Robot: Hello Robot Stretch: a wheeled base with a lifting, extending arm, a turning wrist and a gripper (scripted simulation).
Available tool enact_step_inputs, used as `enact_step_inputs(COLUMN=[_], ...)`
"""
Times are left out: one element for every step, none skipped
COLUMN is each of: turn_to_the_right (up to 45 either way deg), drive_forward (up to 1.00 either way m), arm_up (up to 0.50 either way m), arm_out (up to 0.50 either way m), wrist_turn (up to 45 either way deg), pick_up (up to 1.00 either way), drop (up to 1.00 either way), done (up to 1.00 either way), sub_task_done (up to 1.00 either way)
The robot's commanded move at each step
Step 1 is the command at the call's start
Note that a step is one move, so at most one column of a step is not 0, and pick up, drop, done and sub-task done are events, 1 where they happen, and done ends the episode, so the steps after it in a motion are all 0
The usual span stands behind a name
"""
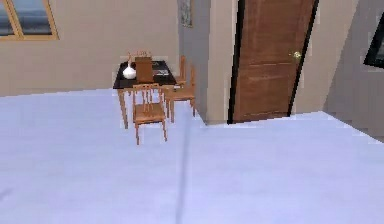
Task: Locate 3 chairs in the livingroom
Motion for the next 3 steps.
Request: enact_step_inputs(turn_to_the_right=[0.0,-39.0,0.0], drive_forward=[0.05,0.00,1.00], arm_up=[0.00,0.00,0.00], arm_out=[0.00,0.00,0.00], wrist_turn=[0.0,0.0,0.0], pick_up=[0.00,0.00,0.00], drop=[0.00,0.00,0.00], done=[0.00,0.00,0.00], sub_task_done=[0.00,0.00,0.00])
